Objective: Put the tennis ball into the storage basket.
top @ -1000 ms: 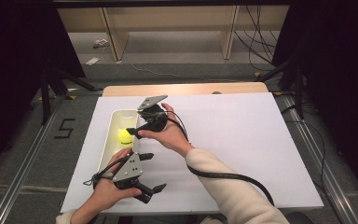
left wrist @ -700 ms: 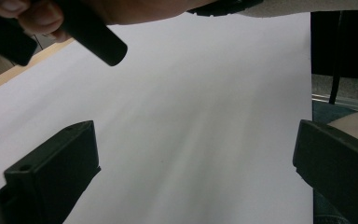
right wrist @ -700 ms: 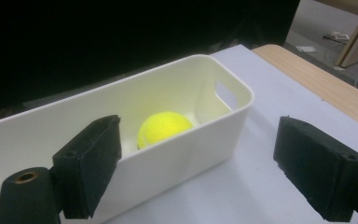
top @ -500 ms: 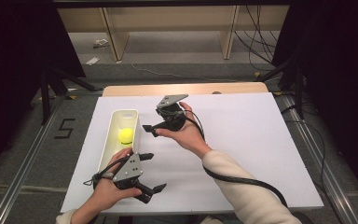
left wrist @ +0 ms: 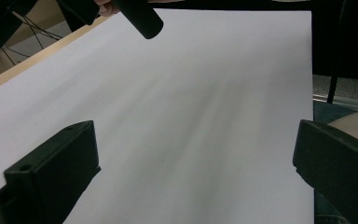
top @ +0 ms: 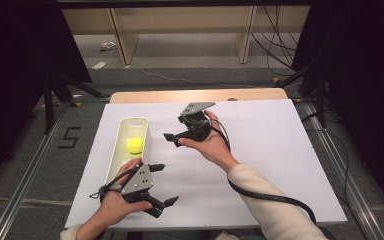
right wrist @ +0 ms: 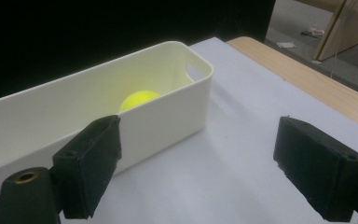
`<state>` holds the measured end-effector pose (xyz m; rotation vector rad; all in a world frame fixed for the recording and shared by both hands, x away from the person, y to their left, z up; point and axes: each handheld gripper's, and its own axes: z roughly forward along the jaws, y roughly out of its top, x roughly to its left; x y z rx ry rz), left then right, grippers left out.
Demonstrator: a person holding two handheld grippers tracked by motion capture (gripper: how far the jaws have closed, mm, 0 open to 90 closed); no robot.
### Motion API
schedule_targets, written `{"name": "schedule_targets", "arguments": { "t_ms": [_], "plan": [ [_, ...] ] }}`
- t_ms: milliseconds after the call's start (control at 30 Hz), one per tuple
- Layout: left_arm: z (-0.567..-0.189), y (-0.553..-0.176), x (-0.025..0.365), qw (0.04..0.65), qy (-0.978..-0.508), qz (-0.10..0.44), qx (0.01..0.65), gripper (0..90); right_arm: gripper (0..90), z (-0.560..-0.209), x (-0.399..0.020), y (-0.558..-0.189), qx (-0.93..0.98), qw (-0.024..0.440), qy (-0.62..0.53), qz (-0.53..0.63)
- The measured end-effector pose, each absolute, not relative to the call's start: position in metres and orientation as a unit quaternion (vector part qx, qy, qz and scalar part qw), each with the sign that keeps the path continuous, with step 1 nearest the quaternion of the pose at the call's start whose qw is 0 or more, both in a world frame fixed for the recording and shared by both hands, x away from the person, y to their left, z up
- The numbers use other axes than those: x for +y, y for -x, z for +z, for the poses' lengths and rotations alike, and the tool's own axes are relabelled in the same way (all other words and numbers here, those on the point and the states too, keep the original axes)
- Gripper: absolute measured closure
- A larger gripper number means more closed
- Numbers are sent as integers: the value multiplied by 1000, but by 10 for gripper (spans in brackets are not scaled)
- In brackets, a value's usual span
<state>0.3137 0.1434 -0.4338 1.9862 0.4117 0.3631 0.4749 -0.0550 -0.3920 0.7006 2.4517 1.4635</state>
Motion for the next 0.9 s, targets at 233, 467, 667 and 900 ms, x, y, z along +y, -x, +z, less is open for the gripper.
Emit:
{"name": "schedule_targets", "arguments": {
  "t_ms": [233, 467, 667, 900],
  "plan": [
    [-434, -314, 144, 515, -826, 152, 172, 0, 156, -393, -62, -473, 828, 101, -240, 496],
    [-434, -314, 144, 514, -826, 152, 172, 0, 156, -394, -72, -470, 827, 103, -246, 495],
    [-434, -314, 144, 514, -826, 152, 172, 0, 156, -394, -82, -468, 825, 106, -252, 495],
    [-434, -314, 144, 514, -826, 152, 173, 0, 156, -396, -97, -466, 822, 109, -261, 494]
  ]
}}
